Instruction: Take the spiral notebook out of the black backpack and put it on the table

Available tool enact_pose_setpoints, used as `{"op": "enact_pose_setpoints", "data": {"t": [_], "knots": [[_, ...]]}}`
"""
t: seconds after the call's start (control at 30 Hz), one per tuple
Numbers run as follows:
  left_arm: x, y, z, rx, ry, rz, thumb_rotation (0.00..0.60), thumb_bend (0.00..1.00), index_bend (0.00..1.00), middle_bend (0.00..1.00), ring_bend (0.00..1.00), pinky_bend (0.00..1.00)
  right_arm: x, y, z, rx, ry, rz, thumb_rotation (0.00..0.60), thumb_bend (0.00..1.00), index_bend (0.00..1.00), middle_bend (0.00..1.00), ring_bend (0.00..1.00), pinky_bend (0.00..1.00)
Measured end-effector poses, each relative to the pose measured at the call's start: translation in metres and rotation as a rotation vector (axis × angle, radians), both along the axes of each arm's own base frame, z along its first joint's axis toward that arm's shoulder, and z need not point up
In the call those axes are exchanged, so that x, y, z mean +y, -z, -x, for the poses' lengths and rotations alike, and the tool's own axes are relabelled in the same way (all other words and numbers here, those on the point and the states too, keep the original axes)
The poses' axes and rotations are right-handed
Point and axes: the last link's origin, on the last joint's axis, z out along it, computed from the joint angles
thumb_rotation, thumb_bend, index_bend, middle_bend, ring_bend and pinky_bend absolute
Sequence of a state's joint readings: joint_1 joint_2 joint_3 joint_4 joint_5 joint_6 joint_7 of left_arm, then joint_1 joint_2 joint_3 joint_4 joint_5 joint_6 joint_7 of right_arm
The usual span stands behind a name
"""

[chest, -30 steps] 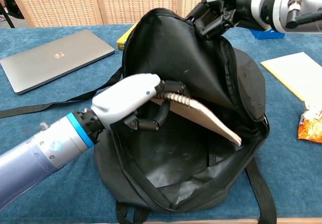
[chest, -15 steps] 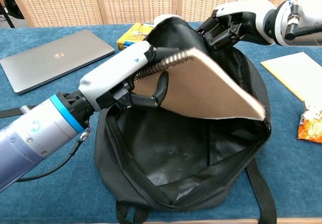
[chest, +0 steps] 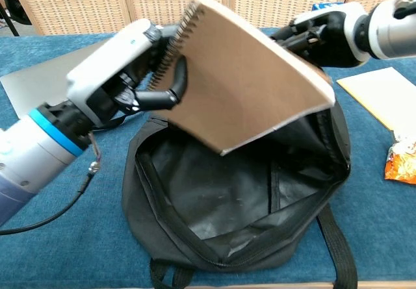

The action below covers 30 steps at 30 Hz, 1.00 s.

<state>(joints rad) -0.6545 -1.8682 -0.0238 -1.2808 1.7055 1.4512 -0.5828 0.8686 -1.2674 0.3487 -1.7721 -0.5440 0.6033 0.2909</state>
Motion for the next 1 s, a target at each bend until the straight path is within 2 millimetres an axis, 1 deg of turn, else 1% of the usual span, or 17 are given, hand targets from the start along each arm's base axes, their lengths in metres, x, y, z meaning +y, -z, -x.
{"op": "enact_pose_setpoints", "data": {"t": [0.13, 0.33, 0.43, 0.53, 0.63, 0.73, 0.83, 0.93, 1.0], "knots": [[0.0, -0.012, 0.001, -0.086, -0.036, 0.031, 0.6, 1.0, 0.76, 0.51, 0.43, 0.49, -0.004, 0.0, 0.015, 0.011, 0.026, 0.002, 0.6, 0.92, 0.67, 0.69, 0.59, 0.56], [0.003, -0.032, -0.004, -0.215, -0.095, 0.085, 0.6, 1.0, 0.76, 0.52, 0.43, 0.49, -0.001, 0.004, 0.027, 0.03, 0.032, -0.009, 0.6, 0.92, 0.67, 0.69, 0.58, 0.56], [0.009, -0.049, -0.007, -0.277, -0.126, 0.092, 0.6, 1.0, 0.76, 0.52, 0.43, 0.49, 0.002, 0.006, 0.037, 0.053, 0.035, -0.015, 0.6, 0.92, 0.67, 0.69, 0.58, 0.56], [0.018, -0.07, -0.006, -0.297, -0.142, 0.049, 0.6, 1.0, 0.76, 0.52, 0.43, 0.49, 0.005, 0.007, 0.046, 0.073, 0.03, -0.018, 0.6, 0.92, 0.67, 0.69, 0.58, 0.56], [0.024, -0.08, -0.003, -0.27, -0.138, -0.019, 0.6, 1.0, 0.76, 0.52, 0.43, 0.49, 0.008, 0.008, 0.05, 0.091, 0.019, -0.023, 0.6, 0.92, 0.67, 0.69, 0.58, 0.56], [0.032, -0.09, 0.005, -0.195, -0.114, -0.155, 0.6, 1.0, 0.76, 0.52, 0.43, 0.49, 0.013, 0.009, 0.052, 0.12, -0.014, -0.029, 0.6, 0.92, 0.67, 0.69, 0.58, 0.56], [0.043, -0.1, 0.019, -0.081, -0.078, -0.322, 0.6, 1.0, 0.76, 0.52, 0.43, 0.49, 0.019, 0.01, 0.053, 0.15, -0.057, -0.034, 0.6, 0.92, 0.67, 0.69, 0.58, 0.56], [0.056, -0.108, 0.042, 0.055, -0.051, -0.481, 0.6, 1.0, 0.76, 0.52, 0.43, 0.49, 0.027, 0.01, 0.051, 0.168, -0.098, -0.04, 0.6, 0.91, 0.67, 0.69, 0.58, 0.56], [0.064, -0.114, 0.061, 0.154, -0.046, -0.573, 0.6, 1.0, 0.76, 0.52, 0.44, 0.49, 0.032, 0.011, 0.049, 0.179, -0.122, -0.042, 0.6, 0.9, 0.67, 0.69, 0.58, 0.56]]}}
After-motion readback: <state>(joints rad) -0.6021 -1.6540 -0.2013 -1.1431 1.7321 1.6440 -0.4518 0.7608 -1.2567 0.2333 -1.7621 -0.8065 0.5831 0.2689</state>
